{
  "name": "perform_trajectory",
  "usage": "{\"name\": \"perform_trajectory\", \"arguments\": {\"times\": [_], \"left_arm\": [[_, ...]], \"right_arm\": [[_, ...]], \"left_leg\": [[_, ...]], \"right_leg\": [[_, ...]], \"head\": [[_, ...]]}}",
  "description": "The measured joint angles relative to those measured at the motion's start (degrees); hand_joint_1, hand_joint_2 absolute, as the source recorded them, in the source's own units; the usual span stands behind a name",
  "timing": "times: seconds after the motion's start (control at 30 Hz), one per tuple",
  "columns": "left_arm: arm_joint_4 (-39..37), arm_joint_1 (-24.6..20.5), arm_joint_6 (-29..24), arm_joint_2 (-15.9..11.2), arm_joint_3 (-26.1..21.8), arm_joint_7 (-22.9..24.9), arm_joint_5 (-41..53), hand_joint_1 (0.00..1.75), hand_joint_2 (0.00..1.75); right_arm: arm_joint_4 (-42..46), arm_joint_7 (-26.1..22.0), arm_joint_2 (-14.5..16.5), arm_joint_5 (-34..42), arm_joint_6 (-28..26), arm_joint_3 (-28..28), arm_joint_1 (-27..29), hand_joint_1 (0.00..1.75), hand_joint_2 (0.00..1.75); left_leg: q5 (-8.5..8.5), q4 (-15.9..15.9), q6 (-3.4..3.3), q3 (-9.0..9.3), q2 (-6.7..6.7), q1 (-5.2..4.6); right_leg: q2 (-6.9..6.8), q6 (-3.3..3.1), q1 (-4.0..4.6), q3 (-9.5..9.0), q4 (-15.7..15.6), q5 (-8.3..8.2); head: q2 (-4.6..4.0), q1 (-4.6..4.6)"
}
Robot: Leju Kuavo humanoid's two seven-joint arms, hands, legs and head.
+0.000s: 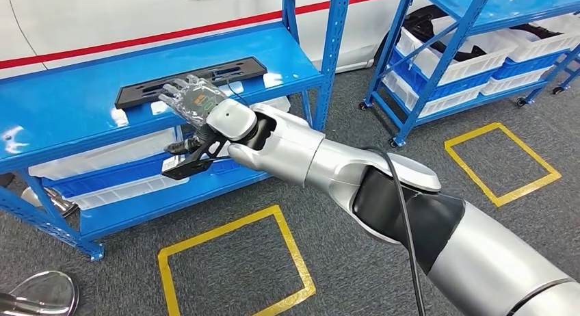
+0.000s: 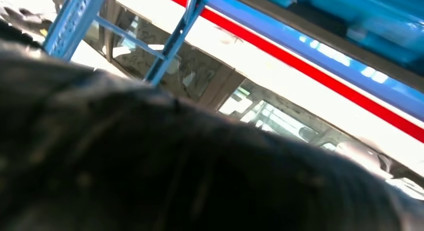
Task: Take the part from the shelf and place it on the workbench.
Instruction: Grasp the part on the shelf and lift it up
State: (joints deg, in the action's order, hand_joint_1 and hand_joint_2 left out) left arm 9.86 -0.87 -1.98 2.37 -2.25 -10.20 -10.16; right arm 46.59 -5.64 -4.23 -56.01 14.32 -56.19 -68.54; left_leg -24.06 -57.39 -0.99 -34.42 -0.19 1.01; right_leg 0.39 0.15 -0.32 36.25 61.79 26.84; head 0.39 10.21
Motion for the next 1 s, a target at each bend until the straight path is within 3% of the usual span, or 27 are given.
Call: {"name": "perform_trajectory", "arguments": {"times": [0.1,0.13,0.17,0.2,0.27,0.33,0.47,0.53,0.6,0.63,0.67,0.7,0.77,0.8,0.87,0.93,1.0], "left_arm": [[0.0,-0.1,0.0,0.0,0.0,0.1,0.0,0.00,0.00],[0.0,-0.1,0.0,0.0,-0.1,0.2,0.0,0.00,0.00],[0.0,-0.1,0.0,0.0,-0.1,0.2,0.0,0.00,0.00],[0.0,0.0,0.0,0.0,-0.1,0.2,0.0,0.00,0.00],[0.0,0.0,0.0,0.1,-0.2,0.3,0.0,0.00,0.00],[0.0,0.0,0.0,0.2,-0.2,0.3,0.0,0.00,0.00],[0.0,0.0,0.0,0.2,-0.3,0.4,0.0,0.00,0.00],[0.0,0.0,0.1,0.3,-0.3,0.5,0.0,0.00,0.00],[0.0,0.0,0.1,0.3,-0.3,0.6,0.0,0.00,0.00],[0.0,0.1,0.1,0.3,-0.3,0.6,0.0,0.00,0.00],[0.0,0.1,0.1,0.3,-0.3,0.6,0.0,0.00,0.00],[0.0,0.2,0.1,0.3,-0.3,0.6,0.0,0.00,0.00],[0.0,0.2,0.1,0.3,-0.3,0.6,0.0,0.00,0.00],[0.0,0.2,0.1,0.3,-0.3,0.6,0.0,0.00,0.00],[0.0,0.1,0.1,0.3,-0.3,0.7,0.0,0.00,0.00],[0.0,0.2,0.1,0.3,-0.3,0.6,0.1,0.00,0.00],[0.0,0.2,0.1,0.3,-0.3,0.5,0.2,0.00,0.00]], "right_arm": [[-0.1,-0.1,0.0,0.3,0.0,-0.4,0.2,0.00,0.00],[-0.1,-0.1,0.0,0.4,0.0,-0.5,0.4,0.00,0.00],[-0.2,-0.2,0.0,0.4,0.0,-0.7,0.6,0.00,0.00],[-0.2,-0.2,0.0,0.4,0.0,-0.8,0.7,0.00,0.00],[-0.3,-0.2,0.0,0.5,0.0,-0.9,0.6,0.00,0.00],[-0.3,-0.2,0.0,0.6,0.0,-1.0,0.5,0.00,0.00],[-0.5,-0.3,0.0,0.8,0.0,-1.3,0.4,0.00,0.00],[-0.6,-0.4,0.1,1.0,0.0,-1.4,0.3,0.00,0.00],[-0.7,-0.5,0.1,1.2,0.0,-1.5,0.3,0.00,0.00],[-0.7,-0.5,0.1,1.3,0.0,-1.6,0.3,0.00,0.00],[-0.8,-0.5,0.1,1.4,0.0,-1.6,0.4,0.00,0.00],[-0.8,-0.5,0.1,1.4,0.0,-1.7,0.5,0.00,0.00],[-0.9,-0.5,0.1,1.4,0.0,-1.7,0.4,0.00,0.00],[-0.9,-0.5,0.1,1.4,0.0,-1.7,0.3,0.00,0.00],[-1.0,-0.5,0.1,1.4,0.0,-1.7,0.3,0.00,0.00],[-1.0,-0.5,0.1,1.5,0.0,-1.7,0.2,0.00,0.00],[-1.1,-0.5,-0.1,1.6,-0.1,-1.8,0.1,0.00,0.00]], "left_leg": [[-0.02,0.1,-0.56,0.08,0.10,-0.06],[-0.09,0.0,-0.61,0.08,0.10,-0.08],[-0.17,-0.1,-0.62,0.08,0.08,-0.09],[-0.30,-0.3,-0.59,0.09,0.02,-0.09],[-0.71,-0.9,-0.34,0.05,-0.12,-0.17],[-1.05,-1.3,0.12,-0.14,-0.19,-0.33],[-1.74,-2.0,1.29,-0.44,-0.14,-0.29],[-4.29,-6.2,1.93,-2.34,-0.11,-0.14],[-7.41,-13.4,2.43,-5.92,-0.09,0.01],[-8.01,-16.0,2.58,-7.33,-0.09,0.07],[-7.50,-16.6,2.65,-7.85,-0.08,0.11],[-5.94,-15.0,2.62,-7.26,-0.06,0.14],[-1.81,-7.4,2.31,-3.80,-0.04,0.15],[-0.64,-4.0,2.04,-2.12,-0.06,0.03],[-0.30,-1.0,1.52,-0.66,-0.13,-0.24],[-0.29,-0.6,0.98,-0.44,-0.13,-0.26],[-0.09,0.1,0.29,0.07,-0.03,-0.04]], "right_leg": [[-0.08,0.24,-0.06,5.08,10.5,4.85],[-0.09,0.28,-0.09,6.30,12.7,5.21],[-0.09,0.26,-0.11,6.50,12.9,4.47],[-0.10,0.16,-0.12,5.70,11.0,2.83],[-0.11,-0.34,0.01,2.16,3.6,-0.82],[-0.07,-0.80,0.25,-0.04,-1.1,-2.14],[0.05,-1.66,0.12,-0.52,-2.4,-2.23],[-0.03,-2.15,-0.23,-0.92,-2.9,-2.40],[-0.06,-2.38,-0.22,-0.99,-2.9,-2.33],[-0.06,-2.41,-0.20,-1.01,-2.9,-2.26],[-0.04,-2.41,-0.20,-1.06,-2.9,-2.18],[0.01,-2.35,-0.20,-1.15,-2.8,-2.09],[0.08,-2.08,-0.20,-1.46,-2.7,-1.81],[0.13,-1.88,-0.11,-1.53,-2.7,-1.68],[0.18,-1.35,0.02,-1.47,-2.7,-1.59],[0.20,-0.68,0.08,-1.46,-2.9,-1.52],[0.12,-0.12,0.08,-0.81,-1.3,-0.31]], "head": [[0.00,-0.01],[0.00,-0.01],[0.00,-0.01],[0.00,-0.01],[0.00,-0.01],[0.00,-0.02],[0.00,-0.03],[0.00,-0.03],[0.00,-0.03],[0.00,-0.04],[0.00,-0.04],[0.00,-0.04],[0.00,-0.04],[0.00,-0.03],[0.00,-0.02],[0.00,-0.02],[0.00,-0.01]]}}
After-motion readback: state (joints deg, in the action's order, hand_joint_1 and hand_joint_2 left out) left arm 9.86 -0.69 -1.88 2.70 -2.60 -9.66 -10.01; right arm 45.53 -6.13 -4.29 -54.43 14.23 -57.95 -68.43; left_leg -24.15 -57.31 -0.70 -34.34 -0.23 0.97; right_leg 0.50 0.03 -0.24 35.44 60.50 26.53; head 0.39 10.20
